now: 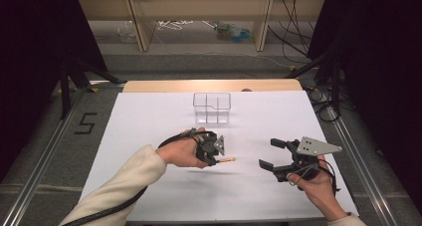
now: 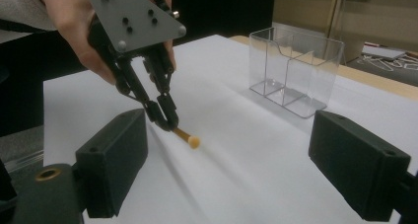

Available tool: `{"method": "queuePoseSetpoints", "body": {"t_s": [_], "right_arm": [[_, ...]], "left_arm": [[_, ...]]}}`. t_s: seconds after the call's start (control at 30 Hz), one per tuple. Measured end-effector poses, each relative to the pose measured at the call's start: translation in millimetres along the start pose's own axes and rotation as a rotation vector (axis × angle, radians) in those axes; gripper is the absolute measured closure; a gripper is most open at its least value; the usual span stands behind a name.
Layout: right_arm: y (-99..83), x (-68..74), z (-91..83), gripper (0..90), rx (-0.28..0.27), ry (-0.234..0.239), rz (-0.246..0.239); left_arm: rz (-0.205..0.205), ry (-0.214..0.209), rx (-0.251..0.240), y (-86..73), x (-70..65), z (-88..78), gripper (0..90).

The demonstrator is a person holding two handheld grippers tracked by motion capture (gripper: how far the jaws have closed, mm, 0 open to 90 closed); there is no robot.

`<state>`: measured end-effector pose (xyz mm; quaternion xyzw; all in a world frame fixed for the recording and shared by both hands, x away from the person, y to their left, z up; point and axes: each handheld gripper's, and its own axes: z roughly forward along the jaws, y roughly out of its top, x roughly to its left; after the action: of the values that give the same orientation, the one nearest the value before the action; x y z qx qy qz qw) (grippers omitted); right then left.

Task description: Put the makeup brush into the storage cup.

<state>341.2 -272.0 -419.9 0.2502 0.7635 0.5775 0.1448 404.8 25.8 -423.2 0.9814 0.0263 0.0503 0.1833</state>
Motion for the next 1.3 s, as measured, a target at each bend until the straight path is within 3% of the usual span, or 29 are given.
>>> {"method": "queuePoseSetpoints", "body": {"t_s": [0.3, 0.33, 0.43, 0.47, 0.6, 0.63, 0.67, 0.87, 1.07, 1.2, 1.27, 1.3], "right_arm": [[-0.1, 1.2, -0.4, 15.9, 0.013, 0.003, 0.017], [-0.1, 0.9, -0.3, 15.9, 0.009, 0.001, 0.011], [-0.1, 1.2, -0.5, 16.0, 0.013, 0.002, 0.018], [-0.2, 1.2, -0.6, 16.0, 0.013, 0.002, 0.017], [-0.1, 1.1, -0.8, 15.9, 0.018, 0.002, 0.018], [-0.1, 1.1, -0.8, 15.9, 0.018, 0.001, 0.018], [-0.1, 1.2, -0.7, 15.9, 0.018, 0.001, 0.017], [-0.2, -0.2, 0.1, 16.0, 0.006, 0.0, -0.001], [-0.5, 0.0, 0.8, 15.9, -0.002, -0.005, 0.002], [-0.1, 0.0, 0.0, 16.0, 0.012, 0.004, 0.005], [0.3, 0.0, -1.3, 16.0, 0.028, -0.01, 0.001], [-0.5, -0.3, 1.2, 16.0, -0.001, -0.002, 0.0]], "left_arm": [[-0.014, 0.02, -0.039, -3.7, -0.9, -4.0, 83.3], [-0.036, 0.022, -0.061, -4.4, -2.0, -3.4, 83.4], [-0.02, 0.034, -0.068, -5.9, -0.1, -5.9, 83.3], [-0.043, 0.037, -0.095, -6.5, -1.5, -5.3, 83.4], [-0.049, 0.047, -0.114, -8.3, -2.1, -7.5, 83.4], [-0.035, 0.049, -0.105, -8.9, -1.3, -8.7, 83.3], [-0.056, 0.047, -0.124, -9.3, -2.4, -8.1, 83.3], [-0.057, 0.066, -0.151, -12.1, -2.5, -11.2, 83.3], [-0.091, 0.078, -0.197, -15.7, -4.2, -11.7, 83.3], [-0.107, 0.075, -0.209, -18.6, -4.9, -11.0, 83.3], [-0.096, 0.077, -0.208, -20.1, -4.4, -10.7, 83.3], [-0.107, 0.079, -0.215, -20.7, -5.1, -9.9, 83.3]]}}
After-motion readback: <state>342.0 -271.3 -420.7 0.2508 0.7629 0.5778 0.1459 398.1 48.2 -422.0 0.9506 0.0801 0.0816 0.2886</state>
